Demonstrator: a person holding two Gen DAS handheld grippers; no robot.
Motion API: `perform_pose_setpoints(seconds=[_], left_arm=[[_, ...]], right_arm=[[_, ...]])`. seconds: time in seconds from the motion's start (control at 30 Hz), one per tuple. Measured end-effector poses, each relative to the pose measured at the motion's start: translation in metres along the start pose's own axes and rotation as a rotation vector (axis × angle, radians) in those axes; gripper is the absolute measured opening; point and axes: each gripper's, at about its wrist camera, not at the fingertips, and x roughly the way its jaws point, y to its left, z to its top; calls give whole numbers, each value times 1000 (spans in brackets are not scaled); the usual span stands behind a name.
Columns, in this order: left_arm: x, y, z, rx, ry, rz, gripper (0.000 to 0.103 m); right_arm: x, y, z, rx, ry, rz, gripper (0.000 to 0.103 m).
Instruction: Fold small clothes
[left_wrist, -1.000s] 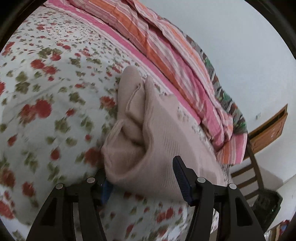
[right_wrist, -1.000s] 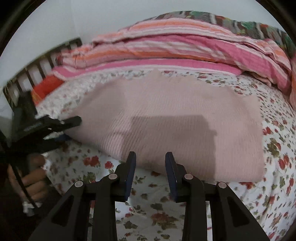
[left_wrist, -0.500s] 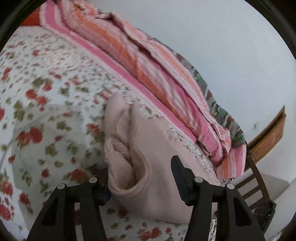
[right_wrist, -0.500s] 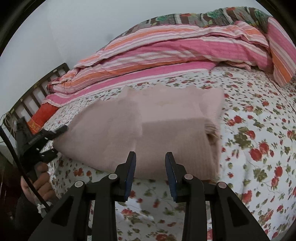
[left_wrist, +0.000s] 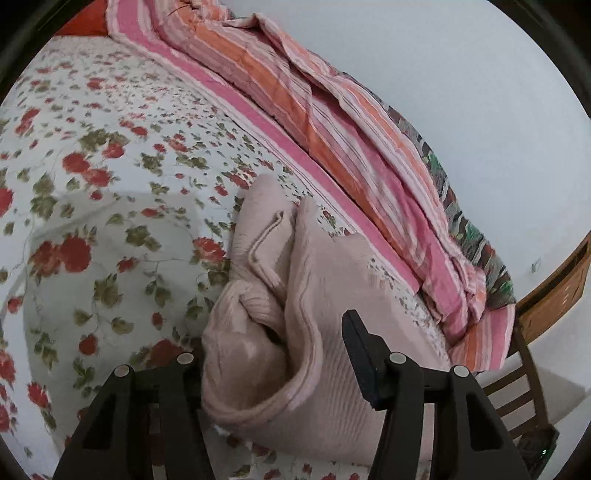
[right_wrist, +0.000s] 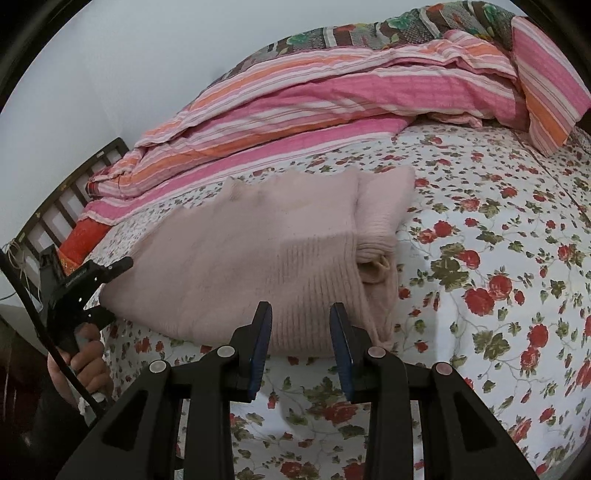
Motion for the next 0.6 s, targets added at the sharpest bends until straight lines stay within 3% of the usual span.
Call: perform_pose_setpoints(seconds=[0.27, 0.37, 0.6], left_arm=[[31, -2, 15, -34, -1, -14, 52], [27, -4, 17, -18, -27, 17, 28], [7, -48, 28, 79, -63, -2, 22]], right_arm=[[4, 4, 2, 0, 10, 6, 33], [1, 1, 2, -2, 5, -10, 33], [-11, -13, 4, 20, -21, -25, 33]])
